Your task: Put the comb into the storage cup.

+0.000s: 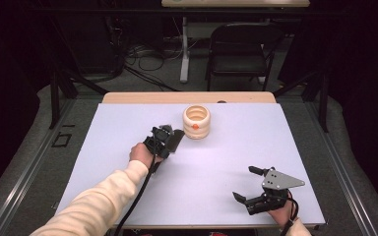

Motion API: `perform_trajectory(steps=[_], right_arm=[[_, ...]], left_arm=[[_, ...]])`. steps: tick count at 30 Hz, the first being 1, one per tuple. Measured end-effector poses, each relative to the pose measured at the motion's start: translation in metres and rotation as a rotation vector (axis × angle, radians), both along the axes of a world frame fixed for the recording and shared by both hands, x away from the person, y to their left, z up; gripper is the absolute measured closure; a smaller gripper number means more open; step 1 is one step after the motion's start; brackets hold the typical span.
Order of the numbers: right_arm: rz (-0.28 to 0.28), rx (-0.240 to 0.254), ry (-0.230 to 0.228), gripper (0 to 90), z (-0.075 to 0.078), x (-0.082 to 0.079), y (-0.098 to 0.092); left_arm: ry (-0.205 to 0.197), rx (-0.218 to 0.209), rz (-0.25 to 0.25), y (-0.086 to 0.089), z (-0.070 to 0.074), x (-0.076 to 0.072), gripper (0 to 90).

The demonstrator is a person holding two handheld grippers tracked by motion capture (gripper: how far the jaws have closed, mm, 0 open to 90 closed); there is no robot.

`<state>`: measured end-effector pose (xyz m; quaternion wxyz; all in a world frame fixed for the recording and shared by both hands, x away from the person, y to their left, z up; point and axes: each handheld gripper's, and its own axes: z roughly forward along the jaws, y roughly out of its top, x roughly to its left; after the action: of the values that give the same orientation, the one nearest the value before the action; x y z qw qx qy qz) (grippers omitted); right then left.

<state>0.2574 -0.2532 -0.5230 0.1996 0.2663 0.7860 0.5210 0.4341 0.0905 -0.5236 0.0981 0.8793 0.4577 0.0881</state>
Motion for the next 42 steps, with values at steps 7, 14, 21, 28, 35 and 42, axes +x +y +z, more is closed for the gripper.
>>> perform_trajectory(steps=[7,14,21,28,35,42], right_arm=[[0.002,0.002,-0.002,0.5,0.000,0.000,-0.001],[0.002,0.002,-0.002,0.5,0.000,0.000,-0.001],[0.001,0.003,0.001,0.5,0.000,0.000,-0.001],[0.001,0.003,0.001,0.5,0.000,0.000,-0.001],[0.000,0.002,-0.001,0.5,0.000,0.000,-0.001],[0.001,0.001,-0.003,0.5,0.000,0.000,-0.001]], left_arm=[[0.011,0.001,0.008,0.000,-0.003,0.000,67.2],[-0.003,-0.037,0.040,0.008,-0.003,0.000,69.9],[0.005,-0.055,0.052,0.021,-0.001,0.002,71.8],[-0.005,-0.069,0.029,0.028,0.005,0.000,72.0],[-0.027,-0.095,0.008,0.037,0.012,-0.003,72.0],[-0.051,-0.131,0.014,0.046,0.016,-0.008,72.1]])
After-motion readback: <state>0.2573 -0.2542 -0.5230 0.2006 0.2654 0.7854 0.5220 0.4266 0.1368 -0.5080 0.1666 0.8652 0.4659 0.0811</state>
